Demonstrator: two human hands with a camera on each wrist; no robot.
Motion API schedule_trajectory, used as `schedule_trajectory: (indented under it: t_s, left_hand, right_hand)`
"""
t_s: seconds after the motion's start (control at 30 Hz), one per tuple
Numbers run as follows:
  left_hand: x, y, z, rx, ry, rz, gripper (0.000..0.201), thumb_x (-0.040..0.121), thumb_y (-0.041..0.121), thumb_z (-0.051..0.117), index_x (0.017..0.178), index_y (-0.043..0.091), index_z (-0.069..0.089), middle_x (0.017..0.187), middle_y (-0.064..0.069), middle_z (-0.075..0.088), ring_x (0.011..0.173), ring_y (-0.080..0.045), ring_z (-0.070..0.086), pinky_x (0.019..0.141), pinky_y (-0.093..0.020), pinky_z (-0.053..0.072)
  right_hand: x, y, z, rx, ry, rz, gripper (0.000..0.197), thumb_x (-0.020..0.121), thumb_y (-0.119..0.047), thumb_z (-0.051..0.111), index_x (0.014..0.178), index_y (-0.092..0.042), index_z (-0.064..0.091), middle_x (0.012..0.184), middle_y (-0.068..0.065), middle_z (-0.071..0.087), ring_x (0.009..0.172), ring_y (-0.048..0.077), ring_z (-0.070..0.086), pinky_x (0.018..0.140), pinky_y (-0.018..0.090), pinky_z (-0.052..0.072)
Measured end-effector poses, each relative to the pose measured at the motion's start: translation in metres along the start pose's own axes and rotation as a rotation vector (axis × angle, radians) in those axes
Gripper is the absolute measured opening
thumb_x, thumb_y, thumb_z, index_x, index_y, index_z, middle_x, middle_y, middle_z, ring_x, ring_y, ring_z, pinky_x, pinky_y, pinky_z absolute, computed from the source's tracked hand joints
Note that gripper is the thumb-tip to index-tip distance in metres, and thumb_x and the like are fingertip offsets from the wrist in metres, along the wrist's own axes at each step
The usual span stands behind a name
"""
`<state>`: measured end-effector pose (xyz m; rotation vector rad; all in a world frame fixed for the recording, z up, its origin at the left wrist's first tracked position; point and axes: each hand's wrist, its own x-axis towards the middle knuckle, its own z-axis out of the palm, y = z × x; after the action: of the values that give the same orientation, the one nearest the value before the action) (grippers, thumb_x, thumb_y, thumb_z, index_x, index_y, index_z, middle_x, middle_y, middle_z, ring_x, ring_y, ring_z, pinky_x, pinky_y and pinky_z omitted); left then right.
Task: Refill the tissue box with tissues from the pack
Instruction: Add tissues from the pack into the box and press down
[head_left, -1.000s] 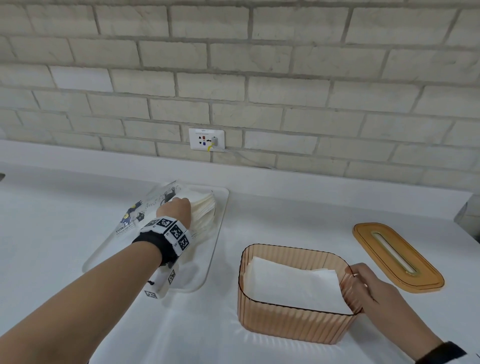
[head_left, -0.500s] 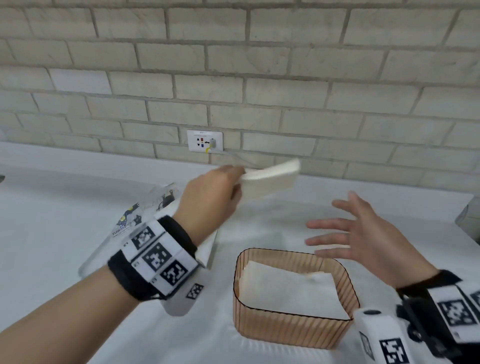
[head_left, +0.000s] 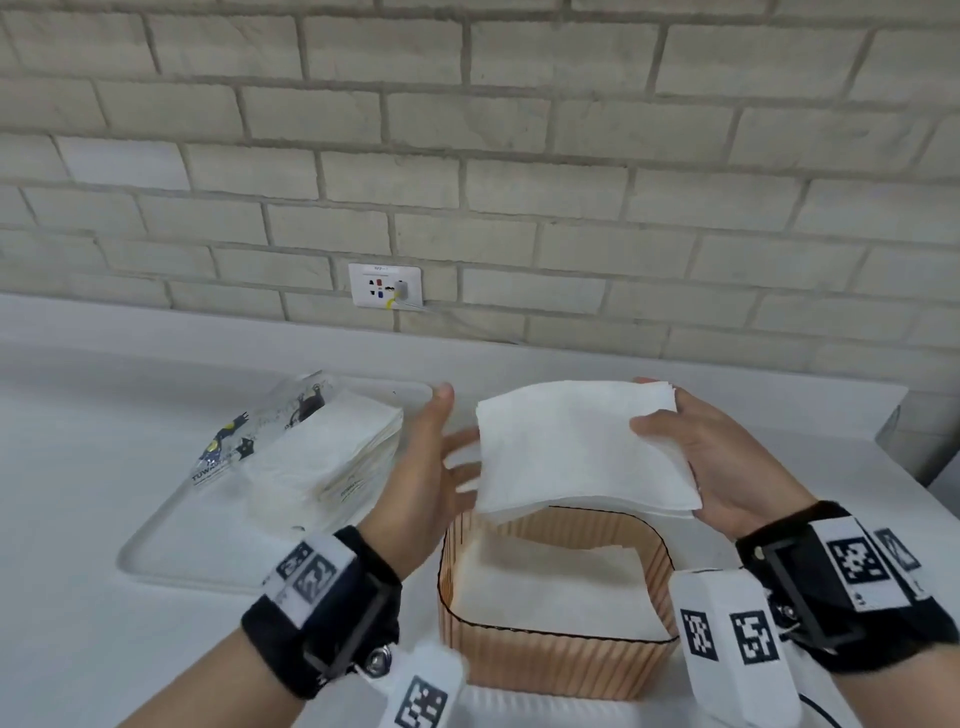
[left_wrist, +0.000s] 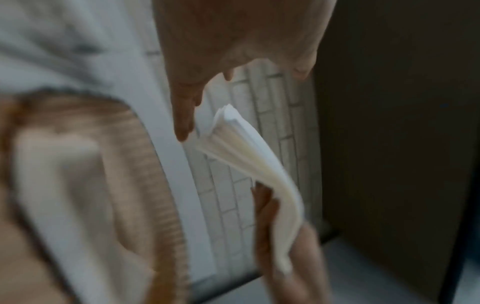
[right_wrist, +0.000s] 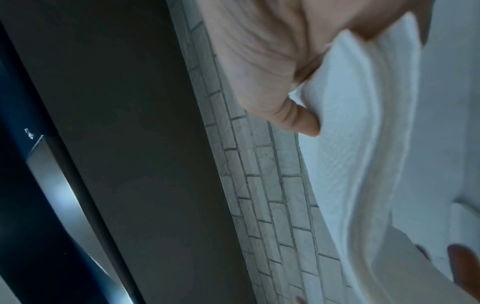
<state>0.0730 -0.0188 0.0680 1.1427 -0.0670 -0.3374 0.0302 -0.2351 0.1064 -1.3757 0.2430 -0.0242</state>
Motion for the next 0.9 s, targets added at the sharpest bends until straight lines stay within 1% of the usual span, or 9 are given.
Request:
schedule_trajectory:
  t_s: [0.07, 0.17, 0.3, 0.4, 0.47, 0.6, 0.67, 0.73, 0.9]
  left_hand:
    - [-0.001, 0.003, 0.005, -0.105, -0.061, -0.161, 0.044, 0.088, 0.052, 0.050, 0.120, 0.023, 0.054, 0.103, -0.007, 0.069, 0.083, -0.024, 0.069, 0.069, -0.039, 0.059]
    - [0.004, 0.000, 0.007, 0.042, -0.017, -0.144, 0.042, 0.092, 0.035, 0.056, 0.128, 0.014, 0.050, 0.112, -0.009, 0.067, 0.088, -0.023, 0.068, 0.061, -0.035, 0.057]
    - [0.010, -0.001, 0.004, 0.220, 0.129, -0.109, 0.051, 0.093, 0.015, 0.055, 0.138, 0.019, 0.032, 0.111, -0.007, 0.056, 0.084, -0.021, 0.060, 0.061, -0.034, 0.053]
    - [0.008, -0.006, 0.003, 0.542, 0.085, -0.008, 0.055, 0.094, 0.007, 0.048, 0.141, 0.024, 0.026, 0.103, -0.011, 0.060, 0.079, -0.021, 0.059, 0.063, -0.028, 0.050]
    - [0.007, -0.011, 0.003, 0.849, 0.042, 0.096, 0.060, 0.093, 0.004, 0.046, 0.143, 0.029, 0.023, 0.092, -0.012, 0.062, 0.068, -0.020, 0.057, 0.057, -0.025, 0.046]
    - [0.001, -0.024, -0.003, 1.288, -0.109, 0.131, 0.063, 0.092, 0.002, 0.044, 0.146, 0.027, 0.022, 0.061, 0.003, 0.048, 0.051, -0.011, 0.045, 0.050, -0.019, 0.037]
    - [-0.004, -0.029, -0.004, 1.423, -0.159, 0.100, 0.063, 0.094, 0.005, 0.042, 0.147, 0.029, 0.019, 0.063, 0.005, 0.048, 0.053, -0.009, 0.044, 0.058, -0.022, 0.041]
    - [-0.007, -0.032, -0.001, 1.559, -0.161, 0.059, 0.065, 0.095, 0.007, 0.040, 0.148, 0.032, 0.013, 0.066, 0.007, 0.046, 0.057, -0.008, 0.043, 0.081, -0.034, 0.045]
    - [-0.006, -0.040, 0.002, 1.786, -0.201, -0.072, 0.071, 0.093, 0.003, 0.036, 0.150, 0.030, 0.004, 0.065, 0.011, 0.039, 0.057, -0.005, 0.035, 0.105, -0.047, 0.030]
  right_hand:
    - [0.000, 0.004, 0.002, -0.019, 0.002, 0.024, 0.036, 0.089, -0.006, 0.051, 0.124, -0.014, 0.051, 0.111, 0.012, 0.061, 0.092, 0.028, 0.059, 0.063, 0.031, 0.050]
    - [0.000, 0.011, 0.003, -0.083, 0.018, 0.098, 0.027, 0.090, -0.010, 0.051, 0.116, -0.015, 0.053, 0.107, 0.011, 0.060, 0.090, 0.028, 0.059, 0.064, 0.032, 0.047]
    - [-0.001, 0.014, -0.004, -0.136, 0.053, 0.127, 0.050, 0.090, -0.004, 0.049, 0.137, -0.017, 0.036, 0.118, 0.009, 0.054, 0.090, 0.025, 0.058, 0.057, 0.027, 0.048]
    - [-0.004, 0.022, -0.007, -0.393, 0.022, 0.135, 0.064, 0.090, -0.001, 0.049, 0.145, -0.022, 0.022, 0.120, 0.007, 0.052, 0.093, 0.025, 0.059, 0.071, 0.032, 0.049]
    - [-0.008, 0.030, -0.006, -0.712, 0.008, 0.109, 0.071, 0.090, -0.007, 0.051, 0.147, -0.027, 0.014, 0.123, 0.005, 0.048, 0.084, 0.018, 0.059, 0.068, 0.023, 0.047]
    - [-0.016, 0.045, 0.002, -1.040, -0.074, 0.135, 0.074, 0.091, -0.009, 0.047, 0.147, -0.027, 0.003, 0.071, -0.003, 0.043, 0.047, 0.007, 0.039, 0.037, 0.011, 0.028]
    - [-0.017, 0.052, 0.005, -1.092, -0.101, 0.138, 0.075, 0.091, -0.005, 0.044, 0.149, -0.024, 0.000, 0.063, -0.002, 0.040, 0.048, 0.008, 0.037, 0.039, 0.012, 0.029]
    - [-0.017, 0.055, 0.006, -1.125, -0.111, 0.133, 0.077, 0.090, -0.002, 0.042, 0.149, -0.024, -0.003, 0.062, -0.001, 0.040, 0.048, 0.009, 0.036, 0.041, 0.014, 0.029]
    - [-0.016, 0.054, 0.009, -1.211, -0.139, 0.128, 0.082, 0.088, -0.001, 0.045, 0.149, -0.020, -0.007, 0.062, -0.002, 0.039, 0.048, 0.008, 0.036, 0.040, 0.015, 0.029]
